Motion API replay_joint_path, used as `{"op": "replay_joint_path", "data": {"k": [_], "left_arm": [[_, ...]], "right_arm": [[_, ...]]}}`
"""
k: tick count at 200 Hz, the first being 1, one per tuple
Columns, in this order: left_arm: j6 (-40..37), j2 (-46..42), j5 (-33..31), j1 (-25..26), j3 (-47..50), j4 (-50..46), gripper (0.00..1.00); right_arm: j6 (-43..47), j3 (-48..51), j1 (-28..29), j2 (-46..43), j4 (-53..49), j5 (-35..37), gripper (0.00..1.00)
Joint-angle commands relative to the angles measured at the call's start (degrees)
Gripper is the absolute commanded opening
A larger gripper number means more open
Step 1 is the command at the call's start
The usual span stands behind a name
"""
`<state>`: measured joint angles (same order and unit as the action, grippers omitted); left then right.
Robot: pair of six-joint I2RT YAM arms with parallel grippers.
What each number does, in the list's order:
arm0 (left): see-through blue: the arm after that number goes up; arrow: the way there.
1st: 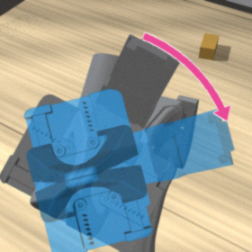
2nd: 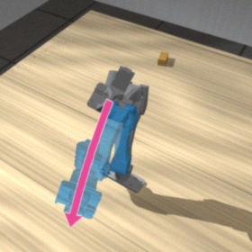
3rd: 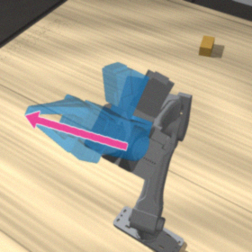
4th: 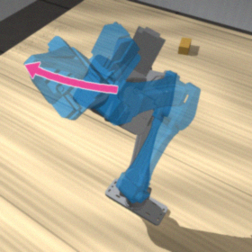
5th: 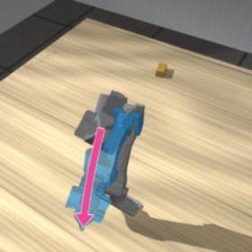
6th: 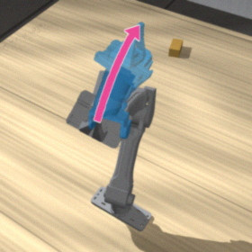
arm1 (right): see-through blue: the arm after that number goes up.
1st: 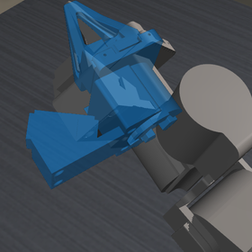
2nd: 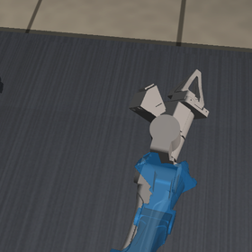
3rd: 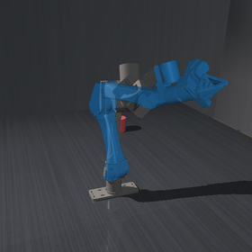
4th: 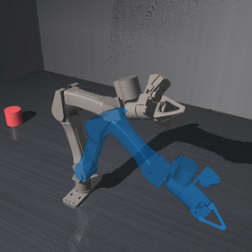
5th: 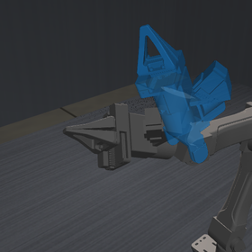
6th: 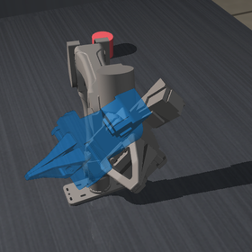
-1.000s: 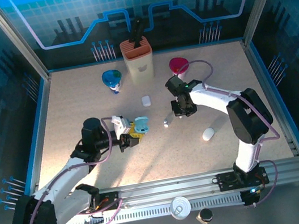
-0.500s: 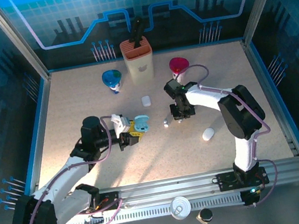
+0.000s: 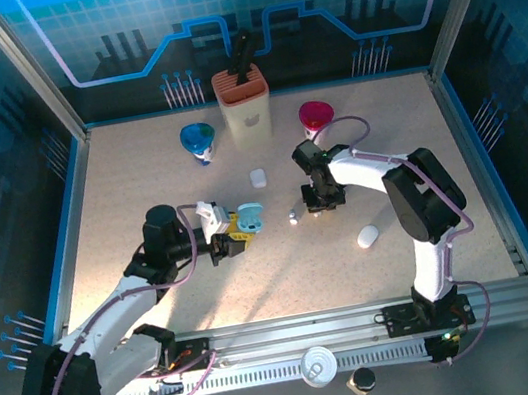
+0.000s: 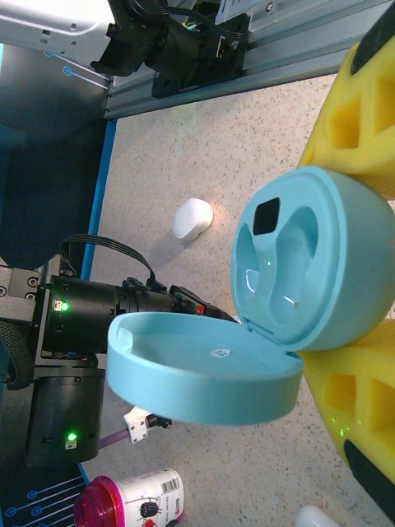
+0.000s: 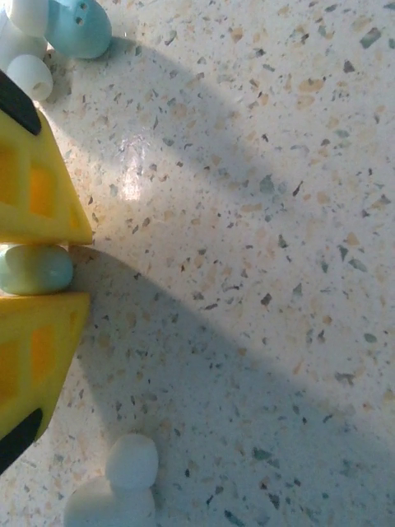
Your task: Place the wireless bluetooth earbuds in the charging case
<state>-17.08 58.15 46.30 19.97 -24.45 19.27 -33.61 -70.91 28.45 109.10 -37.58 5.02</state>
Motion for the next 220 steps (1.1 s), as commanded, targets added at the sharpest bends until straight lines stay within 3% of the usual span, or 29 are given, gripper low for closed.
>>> {"op": "replay_joint_path", "data": {"k": [1, 47, 119, 170, 220], "left_arm": [[-1.97, -0.85, 1.37, -0.45, -0.46, -0.71, 0.33], [-2.27, -0.76, 1.44, -0.45, -0.19, -0.60, 0.33], [-2.47, -0.89, 2.26, -0.59, -0.12, -1.41, 0.33], [-2.71, -0.76, 2.37, -0.67, -0.20, -1.67, 0.33], [-2.12, 0.40, 1.15, -0.72, 0.23, -0.49, 0.33]], "right_arm": [[0.27, -0.50, 0.59, -0.44, -2.10, 2.03, 0.18], [-4.99, -7.52, 4.46, 0.26, -14.50, 19.12, 0.13], [-6.71, -22.28, 11.24, 11.64, -37.73, 41.09, 0.14], [-6.69, -26.27, 13.31, 15.42, -40.33, 41.42, 0.14], [-5.94, -28.20, 13.47, 13.24, -41.23, 39.53, 0.14]]}}
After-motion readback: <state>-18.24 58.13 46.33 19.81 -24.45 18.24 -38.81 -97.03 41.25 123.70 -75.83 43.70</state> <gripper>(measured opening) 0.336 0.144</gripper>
